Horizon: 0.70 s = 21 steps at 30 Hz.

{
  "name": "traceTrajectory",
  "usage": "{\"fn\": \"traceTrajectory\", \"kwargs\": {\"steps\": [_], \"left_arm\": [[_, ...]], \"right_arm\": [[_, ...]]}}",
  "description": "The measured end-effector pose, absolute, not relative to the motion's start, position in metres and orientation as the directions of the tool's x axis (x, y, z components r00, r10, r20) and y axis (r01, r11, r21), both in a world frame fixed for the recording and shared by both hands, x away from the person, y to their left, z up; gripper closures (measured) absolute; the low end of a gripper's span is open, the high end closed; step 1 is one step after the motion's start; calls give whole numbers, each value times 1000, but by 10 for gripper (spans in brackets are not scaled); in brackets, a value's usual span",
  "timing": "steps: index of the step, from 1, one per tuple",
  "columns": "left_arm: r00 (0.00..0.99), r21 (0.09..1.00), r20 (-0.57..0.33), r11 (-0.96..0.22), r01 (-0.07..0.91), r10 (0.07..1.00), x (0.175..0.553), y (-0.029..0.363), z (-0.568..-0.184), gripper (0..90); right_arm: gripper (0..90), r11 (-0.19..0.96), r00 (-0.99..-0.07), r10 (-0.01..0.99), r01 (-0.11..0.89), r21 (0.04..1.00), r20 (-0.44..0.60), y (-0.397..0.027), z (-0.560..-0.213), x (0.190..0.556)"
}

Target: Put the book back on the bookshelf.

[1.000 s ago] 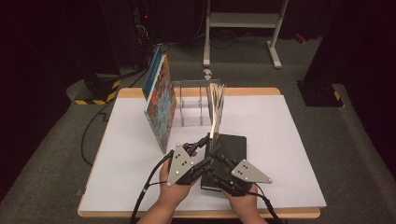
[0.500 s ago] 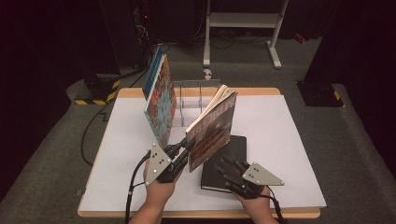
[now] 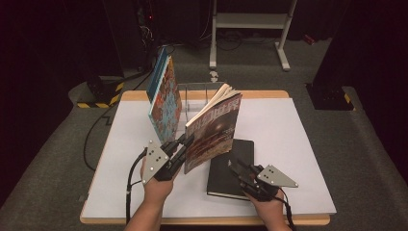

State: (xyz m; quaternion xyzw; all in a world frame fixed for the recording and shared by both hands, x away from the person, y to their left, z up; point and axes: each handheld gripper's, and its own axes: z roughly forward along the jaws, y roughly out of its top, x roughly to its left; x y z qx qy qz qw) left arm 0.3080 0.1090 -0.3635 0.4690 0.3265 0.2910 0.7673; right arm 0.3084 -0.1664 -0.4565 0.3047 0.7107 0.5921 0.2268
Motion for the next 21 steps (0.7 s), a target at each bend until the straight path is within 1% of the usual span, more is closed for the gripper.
{"fn": "traceTrajectory", "kwargs": {"steps": [5,13,21], "left_arm": [[591,910,-219,382,-164,776,316,116,-360,844],[560,896,-257,411,-167,788,319,132,-369,844],[534,895,-246,401,-196,809,315,141,-374,844]], "right_arm": [[582,113,-711,702,164,980,38,-167,-456,308],[586,99,-708,704,170,980,52,-169,-456,309],[589,99,-710,703,168,981,51,-169,-456,308]]}}
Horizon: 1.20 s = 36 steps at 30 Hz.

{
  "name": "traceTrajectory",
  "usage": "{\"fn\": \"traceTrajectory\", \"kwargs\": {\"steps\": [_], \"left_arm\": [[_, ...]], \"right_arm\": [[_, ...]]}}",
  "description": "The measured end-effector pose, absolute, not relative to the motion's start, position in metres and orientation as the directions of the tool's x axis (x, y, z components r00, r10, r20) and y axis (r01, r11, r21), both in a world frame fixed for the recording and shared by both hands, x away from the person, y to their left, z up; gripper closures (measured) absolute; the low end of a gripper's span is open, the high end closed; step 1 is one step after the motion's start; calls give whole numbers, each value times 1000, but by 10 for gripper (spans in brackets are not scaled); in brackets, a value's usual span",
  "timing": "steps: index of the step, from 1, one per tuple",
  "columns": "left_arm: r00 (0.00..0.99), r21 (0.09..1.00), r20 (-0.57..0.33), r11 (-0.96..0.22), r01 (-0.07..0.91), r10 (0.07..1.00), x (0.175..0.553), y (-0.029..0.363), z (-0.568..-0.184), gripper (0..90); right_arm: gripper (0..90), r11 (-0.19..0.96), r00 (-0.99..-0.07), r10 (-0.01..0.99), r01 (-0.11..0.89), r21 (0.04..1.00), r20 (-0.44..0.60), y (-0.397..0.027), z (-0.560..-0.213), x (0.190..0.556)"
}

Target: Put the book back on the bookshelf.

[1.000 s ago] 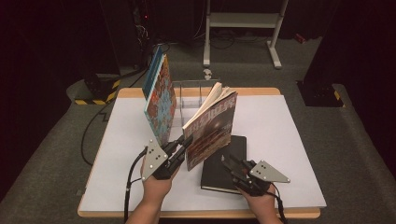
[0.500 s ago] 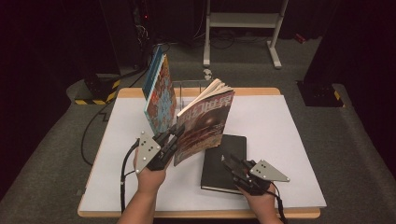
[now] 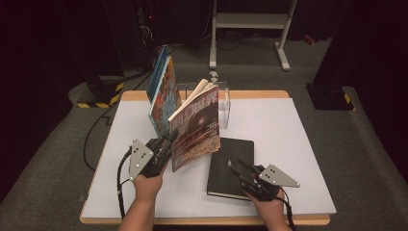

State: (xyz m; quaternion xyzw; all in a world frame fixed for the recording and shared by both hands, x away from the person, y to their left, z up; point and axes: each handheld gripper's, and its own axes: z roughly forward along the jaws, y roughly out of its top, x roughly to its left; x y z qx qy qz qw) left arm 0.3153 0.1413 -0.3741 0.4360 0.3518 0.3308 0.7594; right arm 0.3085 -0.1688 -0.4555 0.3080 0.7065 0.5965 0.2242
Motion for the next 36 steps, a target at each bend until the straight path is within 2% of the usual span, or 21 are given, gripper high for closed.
{"fn": "traceTrajectory", "kwargs": {"steps": [18,28,36], "left_arm": [[473,886,-253,399,-238,844,329,150,-368,845],[474,887,-279,413,-206,835,338,146,-381,844],[501,885,-298,431,-174,813,330,147,-391,842]], "right_arm": [[590,97,-713,699,173,980,57,-168,-456,309],[590,94,-715,697,174,980,60,-168,-455,308],[589,100,-712,700,178,979,58,-169,-457,309]]}}
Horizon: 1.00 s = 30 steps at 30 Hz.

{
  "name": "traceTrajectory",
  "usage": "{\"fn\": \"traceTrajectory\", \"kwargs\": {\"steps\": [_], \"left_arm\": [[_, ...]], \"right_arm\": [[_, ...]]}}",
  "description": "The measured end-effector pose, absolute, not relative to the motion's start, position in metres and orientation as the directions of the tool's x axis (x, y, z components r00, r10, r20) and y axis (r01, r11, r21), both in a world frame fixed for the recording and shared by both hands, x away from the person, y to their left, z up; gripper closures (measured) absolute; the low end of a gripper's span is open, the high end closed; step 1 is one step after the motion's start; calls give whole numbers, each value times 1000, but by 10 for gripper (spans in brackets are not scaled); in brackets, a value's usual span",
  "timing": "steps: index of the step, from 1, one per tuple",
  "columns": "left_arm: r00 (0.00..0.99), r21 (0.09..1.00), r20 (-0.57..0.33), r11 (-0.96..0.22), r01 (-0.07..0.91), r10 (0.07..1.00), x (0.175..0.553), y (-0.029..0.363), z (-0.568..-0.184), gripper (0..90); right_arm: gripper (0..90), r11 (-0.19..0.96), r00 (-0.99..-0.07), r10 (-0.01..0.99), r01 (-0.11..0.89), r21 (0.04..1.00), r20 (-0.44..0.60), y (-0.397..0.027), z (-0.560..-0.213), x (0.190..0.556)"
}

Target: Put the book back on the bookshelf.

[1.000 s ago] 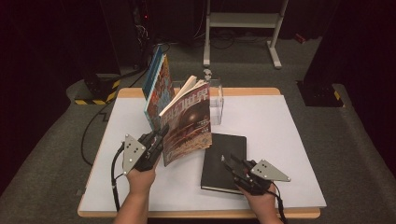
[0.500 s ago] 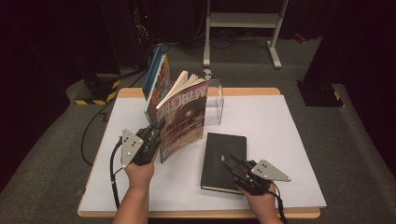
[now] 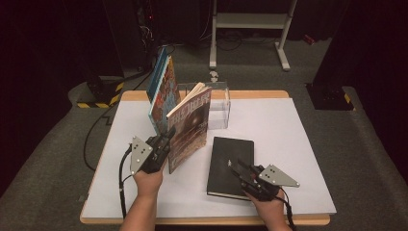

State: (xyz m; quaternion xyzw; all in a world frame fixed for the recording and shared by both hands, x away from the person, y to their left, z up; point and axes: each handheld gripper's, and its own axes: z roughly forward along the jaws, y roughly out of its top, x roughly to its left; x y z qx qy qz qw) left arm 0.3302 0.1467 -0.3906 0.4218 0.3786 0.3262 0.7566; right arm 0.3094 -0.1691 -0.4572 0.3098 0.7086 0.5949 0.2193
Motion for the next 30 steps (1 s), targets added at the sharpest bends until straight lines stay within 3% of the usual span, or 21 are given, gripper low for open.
{"fn": "traceTrajectory", "kwargs": {"steps": [22,30], "left_arm": [[509,907,-301,407,-110,807,303,159,-405,824],[491,924,-302,377,-59,817,316,152,-401,718]], "right_arm": [[580,141,-708,706,188,972,35,-169,-465,310],[578,130,-710,703,192,973,46,-169,-464,310]]}}
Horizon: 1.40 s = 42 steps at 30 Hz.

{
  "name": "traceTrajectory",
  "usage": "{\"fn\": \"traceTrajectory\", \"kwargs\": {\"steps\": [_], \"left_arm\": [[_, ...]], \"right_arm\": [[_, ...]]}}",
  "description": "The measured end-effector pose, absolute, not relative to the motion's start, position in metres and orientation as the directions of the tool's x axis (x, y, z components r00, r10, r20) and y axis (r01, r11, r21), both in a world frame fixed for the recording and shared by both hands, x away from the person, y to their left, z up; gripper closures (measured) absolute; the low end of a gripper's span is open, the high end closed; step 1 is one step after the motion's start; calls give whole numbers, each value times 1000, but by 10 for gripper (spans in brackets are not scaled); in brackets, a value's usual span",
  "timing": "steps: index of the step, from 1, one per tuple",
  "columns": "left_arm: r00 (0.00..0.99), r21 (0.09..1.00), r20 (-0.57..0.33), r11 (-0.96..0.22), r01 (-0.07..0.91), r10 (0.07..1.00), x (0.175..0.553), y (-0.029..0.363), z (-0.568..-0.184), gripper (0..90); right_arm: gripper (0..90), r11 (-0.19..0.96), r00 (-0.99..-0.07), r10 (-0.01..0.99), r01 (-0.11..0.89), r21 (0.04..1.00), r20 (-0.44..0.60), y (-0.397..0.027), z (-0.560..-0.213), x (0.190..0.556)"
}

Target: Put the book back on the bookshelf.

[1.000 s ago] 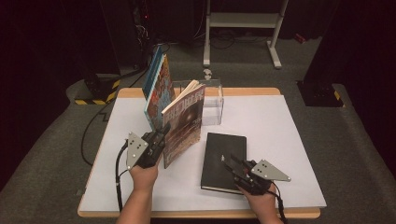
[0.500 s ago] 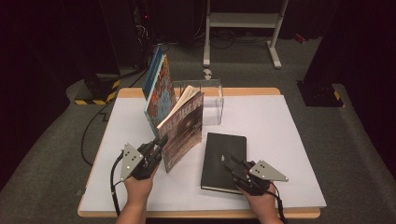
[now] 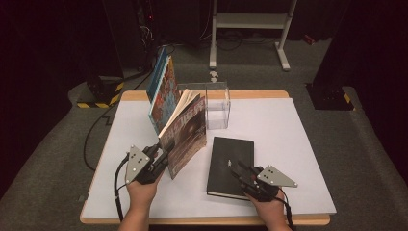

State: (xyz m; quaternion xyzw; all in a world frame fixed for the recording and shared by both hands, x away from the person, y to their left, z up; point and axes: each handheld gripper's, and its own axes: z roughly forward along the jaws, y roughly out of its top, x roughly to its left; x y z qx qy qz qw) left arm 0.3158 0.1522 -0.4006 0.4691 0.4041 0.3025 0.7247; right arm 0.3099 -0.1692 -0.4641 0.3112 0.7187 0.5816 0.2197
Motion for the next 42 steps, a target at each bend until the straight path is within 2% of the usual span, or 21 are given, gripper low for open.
{"fn": "traceTrajectory", "kwargs": {"steps": [6,14,17,22,28,37,42], "left_arm": [[465,947,-273,321,-26,842,329,145,-397,688],[455,942,-290,335,-20,842,335,141,-390,670],[460,938,-306,348,-7,834,338,143,-389,690],[473,940,-287,339,-27,833,337,142,-389,776],[455,948,-261,316,-48,852,337,138,-390,806],[452,935,-307,354,-21,838,337,138,-389,835],[443,934,-317,358,-10,839,339,136,-385,838]], "right_arm": [[576,132,-715,698,190,973,45,-168,-464,309],[563,146,-705,708,201,969,40,-171,-466,313],[562,151,-701,712,212,966,42,-172,-467,316],[558,190,-685,728,227,955,18,-177,-469,325],[558,242,-669,743,257,936,-8,-189,-475,330],[561,155,-656,753,261,953,58,-211,-479,320],[565,157,-667,742,258,953,59,-210,-481,318]]}}
